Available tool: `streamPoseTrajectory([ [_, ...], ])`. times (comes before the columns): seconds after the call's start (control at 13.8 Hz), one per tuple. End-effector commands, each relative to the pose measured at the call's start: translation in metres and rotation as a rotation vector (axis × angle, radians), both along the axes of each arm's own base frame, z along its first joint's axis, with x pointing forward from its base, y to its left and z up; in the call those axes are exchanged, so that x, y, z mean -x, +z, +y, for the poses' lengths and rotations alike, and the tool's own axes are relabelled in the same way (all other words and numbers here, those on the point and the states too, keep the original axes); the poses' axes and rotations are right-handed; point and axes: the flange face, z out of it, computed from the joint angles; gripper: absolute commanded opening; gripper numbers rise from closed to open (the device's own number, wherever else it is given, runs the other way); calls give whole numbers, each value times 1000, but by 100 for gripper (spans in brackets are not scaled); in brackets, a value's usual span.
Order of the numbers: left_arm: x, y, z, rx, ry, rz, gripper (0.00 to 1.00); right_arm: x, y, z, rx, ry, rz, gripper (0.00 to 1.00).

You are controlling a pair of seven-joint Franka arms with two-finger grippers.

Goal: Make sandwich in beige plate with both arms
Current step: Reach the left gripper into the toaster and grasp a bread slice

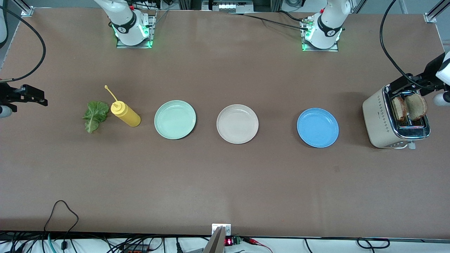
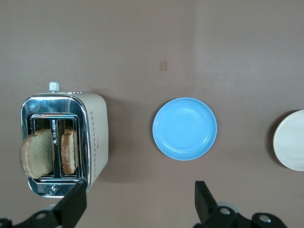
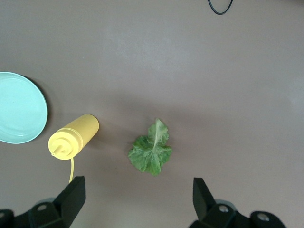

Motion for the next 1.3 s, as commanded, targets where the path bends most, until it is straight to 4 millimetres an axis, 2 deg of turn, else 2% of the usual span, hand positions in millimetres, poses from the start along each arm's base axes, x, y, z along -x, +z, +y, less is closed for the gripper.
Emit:
streamPoseTrajectory([
  [0.0,12,5,-1,15,3,2,100,1,4,5,-15,1,-8,100],
  [0.29,6,0,-1,19,-4,0,100,2,3,4,-16,4,-3,100],
  [0.43,-6,-18,9,17,-1,15,100,2,3,4,-16,7,-3,100],
  [0.65,-23,-58,62,33,74,51,100,2,5,8,-14,14,-6,100],
  [0.87,-30,-102,115,29,144,117,100,2,6,13,-15,26,-4,100],
  [1.09,-30,-159,153,42,192,221,100,2,5,12,-15,24,-3,100],
  [1.23,-24,-185,174,61,222,269,100,2,6,12,-15,26,-6,100],
])
